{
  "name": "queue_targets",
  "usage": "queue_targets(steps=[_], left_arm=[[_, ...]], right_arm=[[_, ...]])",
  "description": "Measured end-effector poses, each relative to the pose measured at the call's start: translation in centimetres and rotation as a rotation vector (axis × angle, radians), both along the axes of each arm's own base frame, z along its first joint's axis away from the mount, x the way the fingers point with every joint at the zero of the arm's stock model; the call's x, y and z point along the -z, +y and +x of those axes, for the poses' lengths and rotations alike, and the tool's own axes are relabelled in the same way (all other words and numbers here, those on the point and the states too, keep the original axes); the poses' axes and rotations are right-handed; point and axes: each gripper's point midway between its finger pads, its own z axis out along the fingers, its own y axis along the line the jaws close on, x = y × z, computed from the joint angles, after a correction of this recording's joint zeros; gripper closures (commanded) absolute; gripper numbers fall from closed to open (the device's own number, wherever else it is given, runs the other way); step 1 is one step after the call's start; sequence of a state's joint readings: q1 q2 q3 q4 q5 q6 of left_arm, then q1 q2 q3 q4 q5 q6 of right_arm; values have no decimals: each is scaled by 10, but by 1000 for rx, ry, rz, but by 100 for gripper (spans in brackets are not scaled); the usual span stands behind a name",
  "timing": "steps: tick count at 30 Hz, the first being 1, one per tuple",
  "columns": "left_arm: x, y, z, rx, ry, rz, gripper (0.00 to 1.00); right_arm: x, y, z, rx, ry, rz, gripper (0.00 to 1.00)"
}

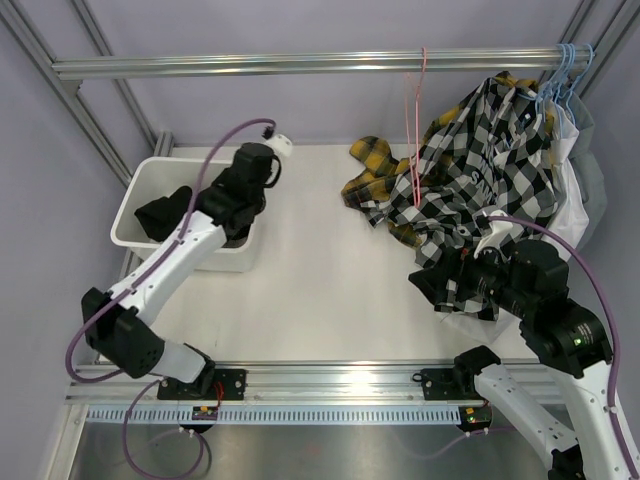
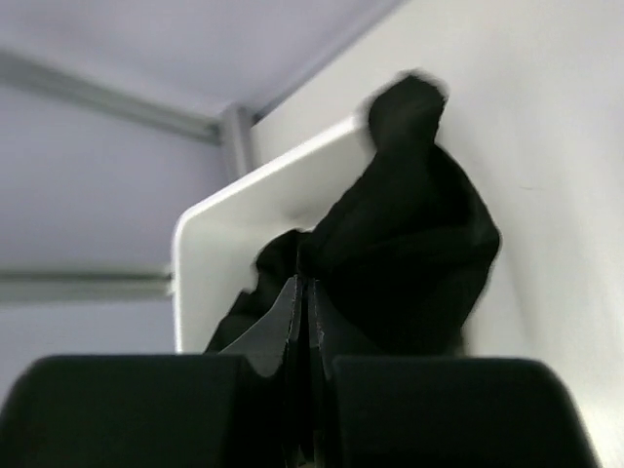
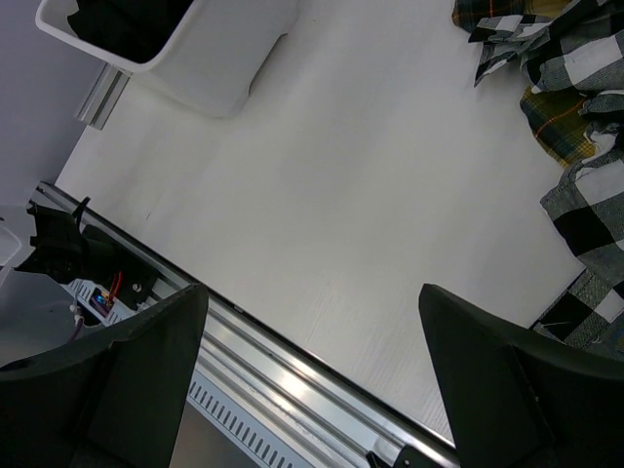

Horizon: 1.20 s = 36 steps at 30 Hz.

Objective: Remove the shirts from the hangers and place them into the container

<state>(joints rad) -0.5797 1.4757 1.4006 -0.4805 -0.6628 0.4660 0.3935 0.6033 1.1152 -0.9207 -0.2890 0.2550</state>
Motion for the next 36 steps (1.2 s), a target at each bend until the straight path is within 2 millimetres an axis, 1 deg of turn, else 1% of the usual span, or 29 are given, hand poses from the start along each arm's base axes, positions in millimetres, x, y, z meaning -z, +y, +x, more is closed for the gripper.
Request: queue_targets(steps=[2, 3, 4, 6, 7, 9, 10, 15, 17, 19, 21, 23, 24, 26, 27, 28, 30, 31, 33, 34, 36], left_arm=[[-17, 31, -3, -90, -57, -39, 100], [-22, 52, -4, -152, -81, -59, 100], [-21, 70, -5, -210, -93, -77, 100], [-8, 104, -8, -323, -84, -101, 100], [5, 119, -9, -384, -68, -114, 100], [35, 142, -12, -483, -11, -124, 100], [47, 147, -13, -513, 16, -127, 100], [129, 169, -19, -696, 209, -172, 100], [158, 181, -25, -782, 281, -193, 97], [179, 192, -31, -856, 328, -223, 95], [189, 199, -36, -910, 359, -254, 91], [191, 204, -36, -951, 363, -287, 87], [189, 206, -34, -963, 361, -299, 80], [186, 206, -31, -976, 353, -316, 73], [185, 205, -30, -978, 351, -324, 60], [183, 204, -29, -979, 350, -329, 51], [178, 203, -28, -978, 347, -343, 30], [175, 201, -27, -976, 341, -361, 17], [162, 197, -28, -958, 328, -393, 4], [154, 194, -28, -945, 317, -418, 1], [127, 189, -28, -911, 269, -478, 1]], right_arm=[[-3, -1, -1, 2, -5, 1, 1], [-5, -1, -1, 3, -10, 2, 0], [-9, -1, -1, 5, -17, 4, 1], [-14, -2, -1, 7, -31, 9, 1], [-17, -2, -1, 7, -38, 11, 0], [-20, -2, -2, 7, -45, 13, 0], [-21, -2, -2, 7, -45, 13, 1], [-19, -5, -3, 9, -39, -2, 1], [-18, -6, -5, 12, -31, -9, 1], [-16, -7, -6, 14, -25, -14, 0], [-14, -8, -6, 21, -19, -20, 0], [-13, -9, -5, 27, -17, -24, 1], [-13, -9, -5, 28, -17, -24, 1], [-13, -9, -5, 28, -17, -24, 1], [-13, -10, -5, 29, -17, -25, 1], [-14, -10, -5, 30, -17, -25, 1], [-16, -11, -5, 35, -18, -27, 1], [-19, -11, -4, 40, -24, -28, 1], [-27, -14, -1, 57, -40, -32, 0], [-32, -16, 0, 68, -51, -33, 0], [-43, -21, 4, 102, -69, -40, 1]])
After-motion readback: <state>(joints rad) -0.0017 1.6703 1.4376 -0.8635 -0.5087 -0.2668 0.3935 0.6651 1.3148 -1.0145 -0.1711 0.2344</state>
